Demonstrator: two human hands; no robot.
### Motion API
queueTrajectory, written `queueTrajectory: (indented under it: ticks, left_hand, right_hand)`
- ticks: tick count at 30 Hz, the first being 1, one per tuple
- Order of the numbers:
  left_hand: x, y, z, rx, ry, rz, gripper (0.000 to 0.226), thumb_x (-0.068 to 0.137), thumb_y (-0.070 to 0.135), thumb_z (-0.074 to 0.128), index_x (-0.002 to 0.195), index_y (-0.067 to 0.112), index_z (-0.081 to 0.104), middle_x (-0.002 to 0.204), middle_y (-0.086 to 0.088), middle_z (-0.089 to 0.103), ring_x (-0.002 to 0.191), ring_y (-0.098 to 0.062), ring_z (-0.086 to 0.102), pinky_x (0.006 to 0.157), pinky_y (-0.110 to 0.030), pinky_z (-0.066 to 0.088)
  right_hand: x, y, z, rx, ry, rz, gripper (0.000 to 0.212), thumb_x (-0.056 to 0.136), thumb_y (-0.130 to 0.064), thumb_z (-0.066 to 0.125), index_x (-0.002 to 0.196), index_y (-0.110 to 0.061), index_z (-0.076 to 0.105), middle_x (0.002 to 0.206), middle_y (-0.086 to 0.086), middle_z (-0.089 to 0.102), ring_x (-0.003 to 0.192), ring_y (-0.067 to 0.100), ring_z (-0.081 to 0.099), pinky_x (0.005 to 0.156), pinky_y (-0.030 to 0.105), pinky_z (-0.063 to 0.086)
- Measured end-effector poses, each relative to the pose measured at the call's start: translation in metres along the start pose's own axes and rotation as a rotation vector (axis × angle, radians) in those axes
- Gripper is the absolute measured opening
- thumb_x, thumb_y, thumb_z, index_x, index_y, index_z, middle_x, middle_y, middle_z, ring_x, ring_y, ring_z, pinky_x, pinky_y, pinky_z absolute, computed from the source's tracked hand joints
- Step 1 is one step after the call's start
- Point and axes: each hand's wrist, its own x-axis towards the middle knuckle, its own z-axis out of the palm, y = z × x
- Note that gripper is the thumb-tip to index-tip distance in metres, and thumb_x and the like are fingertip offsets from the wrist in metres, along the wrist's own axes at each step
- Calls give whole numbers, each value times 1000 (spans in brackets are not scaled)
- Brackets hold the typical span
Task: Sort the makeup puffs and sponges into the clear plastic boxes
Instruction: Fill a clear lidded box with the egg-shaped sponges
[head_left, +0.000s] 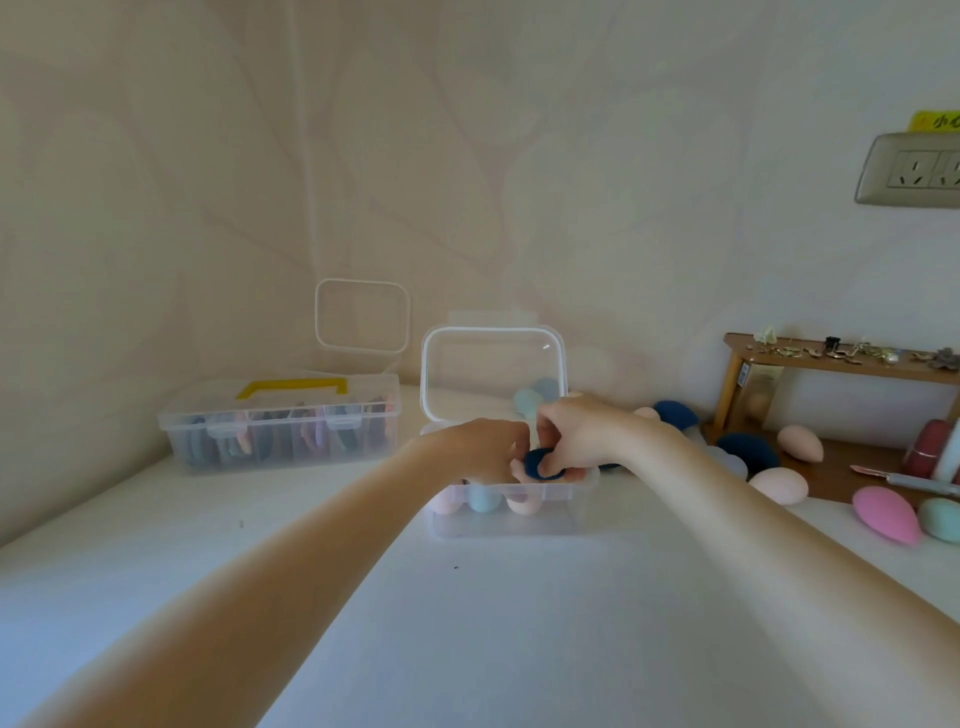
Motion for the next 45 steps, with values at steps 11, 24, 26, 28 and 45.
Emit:
queueTrajectory:
  ticks: [11, 24, 26, 28, 45]
  left_hand:
    - [-3, 3, -2, -5, -46, -6, 28, 89, 18, 48, 116, 11, 56, 109, -6, 57, 88, -20, 46, 67, -23, 36]
    - [12, 5, -1, -89, -113, -80, 15, 81, 36, 49, 79, 23, 41, 76, -1, 43, 71, -21, 38, 59, -26, 32]
    - [15, 10, -1, -93, -136, -141, 23, 82, 40, 49, 72, 21, 38, 63, 2, 37, 58, -18, 34, 55, -23, 31]
    - [19, 17, 0, -48, -117, -157, 25, 86, 43, 50, 77, 19, 44, 63, 3, 38, 54, -14, 35, 50, -20, 30]
    - [41, 13, 21, 34, 12, -182, 30, 81, 40, 55, 101, 17, 55, 95, -3, 59, 92, -24, 56, 90, -35, 46]
  right_hand:
    - [-7, -6, 2, -170, -23, 72, 22, 83, -37, 55, 79, -15, 53, 83, 3, 47, 93, 23, 44, 83, 34, 44]
    - [-9, 1, 13, -226, 151, -77, 26, 91, -30, 54, 106, -12, 66, 101, 5, 48, 86, 24, 45, 82, 33, 45]
    - [-11, -2, 9, -259, 151, -91, 28, 93, -28, 51, 114, -12, 59, 99, 4, 42, 86, 23, 40, 72, 31, 38]
    - [-13, -1, 5, -222, 120, -96, 18, 94, -24, 49, 107, -16, 58, 100, 4, 45, 87, 22, 40, 60, 24, 34]
    - [37, 100, 44, -94, 286, 300, 51, 93, -8, 35, 141, -25, 31, 133, 13, 39, 124, 33, 34, 90, 40, 39]
